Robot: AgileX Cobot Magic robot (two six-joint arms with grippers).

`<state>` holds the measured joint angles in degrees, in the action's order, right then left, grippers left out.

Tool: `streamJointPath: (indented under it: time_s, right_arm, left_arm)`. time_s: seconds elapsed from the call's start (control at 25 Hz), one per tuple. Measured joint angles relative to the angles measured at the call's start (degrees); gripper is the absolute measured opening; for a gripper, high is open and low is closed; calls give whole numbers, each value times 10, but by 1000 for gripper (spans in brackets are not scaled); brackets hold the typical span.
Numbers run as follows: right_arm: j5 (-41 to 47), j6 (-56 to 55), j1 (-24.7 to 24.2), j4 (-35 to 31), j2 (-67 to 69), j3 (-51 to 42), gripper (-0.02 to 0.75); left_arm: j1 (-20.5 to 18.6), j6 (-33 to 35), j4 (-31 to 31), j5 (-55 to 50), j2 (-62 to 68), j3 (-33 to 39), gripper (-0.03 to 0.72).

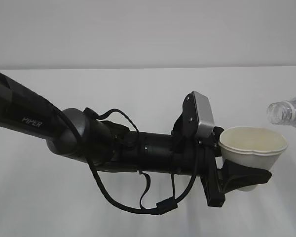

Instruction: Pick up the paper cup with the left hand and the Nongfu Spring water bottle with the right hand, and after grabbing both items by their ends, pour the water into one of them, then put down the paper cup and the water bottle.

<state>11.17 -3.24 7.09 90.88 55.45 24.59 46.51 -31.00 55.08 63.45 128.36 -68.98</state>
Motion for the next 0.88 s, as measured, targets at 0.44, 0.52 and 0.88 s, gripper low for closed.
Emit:
streamJointPath:
  time_s: [0.44,0.52,0.88]
  right_arm:
    - [0,0,0,39,0,0,421]
    - [0,0,0,47,0,0,421]
    - [0,0,0,53,0,0,421]
  left_arm:
    - [0,-1,4,0,0,0,402]
    - [0,-2,4,0,0,0,402]
    - [0,-2,6,0,0,0,402]
